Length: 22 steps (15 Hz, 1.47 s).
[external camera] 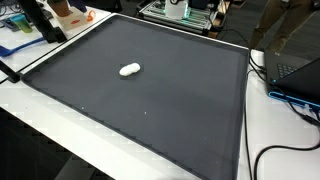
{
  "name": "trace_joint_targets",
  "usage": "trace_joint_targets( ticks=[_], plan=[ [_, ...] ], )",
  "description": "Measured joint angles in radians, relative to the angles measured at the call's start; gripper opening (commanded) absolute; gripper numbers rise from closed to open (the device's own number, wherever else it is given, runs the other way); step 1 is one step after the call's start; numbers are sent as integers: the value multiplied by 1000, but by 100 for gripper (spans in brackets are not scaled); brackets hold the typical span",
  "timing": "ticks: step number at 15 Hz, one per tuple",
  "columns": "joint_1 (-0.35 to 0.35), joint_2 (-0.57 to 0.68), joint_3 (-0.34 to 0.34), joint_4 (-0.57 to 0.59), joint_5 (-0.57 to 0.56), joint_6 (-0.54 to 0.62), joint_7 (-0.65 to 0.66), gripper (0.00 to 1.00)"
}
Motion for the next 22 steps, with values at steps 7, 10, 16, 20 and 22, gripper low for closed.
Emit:
trace_joint_targets(
  ticks=[7,10,16,20,22],
  plan=[
    [85,276,-4,5,40,226,-58,100],
    [85,292,-6,10,41,228,-60,100],
    [175,339,-88,12,304,456,-185,100],
    [414,366,-273,13,625,594,-449,100],
    [545,364,-355,16,766,612,-590,100]
  ],
)
